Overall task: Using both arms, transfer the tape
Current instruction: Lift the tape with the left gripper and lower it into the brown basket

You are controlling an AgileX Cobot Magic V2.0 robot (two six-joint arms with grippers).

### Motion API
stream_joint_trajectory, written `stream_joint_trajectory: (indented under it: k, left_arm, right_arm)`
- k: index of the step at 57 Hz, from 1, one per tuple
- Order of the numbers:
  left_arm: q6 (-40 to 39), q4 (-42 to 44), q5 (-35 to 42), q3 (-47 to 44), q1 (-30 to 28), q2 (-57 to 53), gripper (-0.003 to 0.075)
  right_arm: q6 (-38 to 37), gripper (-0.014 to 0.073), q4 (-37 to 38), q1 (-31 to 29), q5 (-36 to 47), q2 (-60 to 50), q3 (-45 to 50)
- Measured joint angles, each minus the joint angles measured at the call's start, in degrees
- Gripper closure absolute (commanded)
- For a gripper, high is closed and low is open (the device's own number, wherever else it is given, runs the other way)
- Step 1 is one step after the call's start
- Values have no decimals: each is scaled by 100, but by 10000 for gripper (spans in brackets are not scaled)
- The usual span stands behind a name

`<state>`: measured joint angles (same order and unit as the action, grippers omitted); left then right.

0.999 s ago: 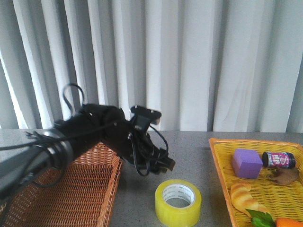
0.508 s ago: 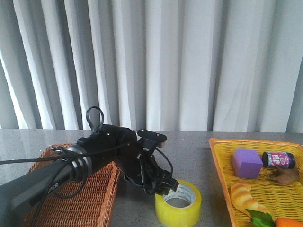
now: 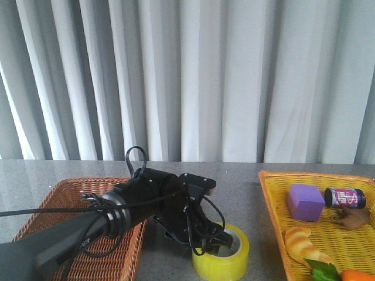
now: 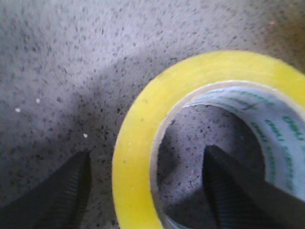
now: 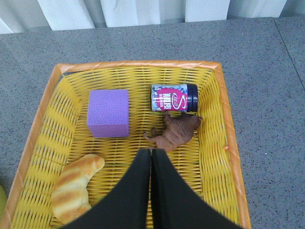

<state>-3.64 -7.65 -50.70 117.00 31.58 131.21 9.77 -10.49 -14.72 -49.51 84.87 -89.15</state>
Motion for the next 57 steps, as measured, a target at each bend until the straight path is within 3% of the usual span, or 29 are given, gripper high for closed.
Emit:
stream_joint_trajectory:
  k: [13,16,30,41,57]
  left_arm:
    - [-299,27,59,0,0,14,681]
    - [-285,114,58,0,0,-4,729]
    - [-259,201,183,-12,0,-357,727]
    - [104,322,307,-12,0,-1393,727]
    - [-35,1315,99,4,-415,-2632,727]
  right_arm:
    - [0,602,0,0,0,0,0]
    - [0,602,0,0,0,0,0]
    - [0,602,0,0,0,0,0]
    - [0,602,0,0,0,0,0]
    - [0,602,0,0,0,0,0]
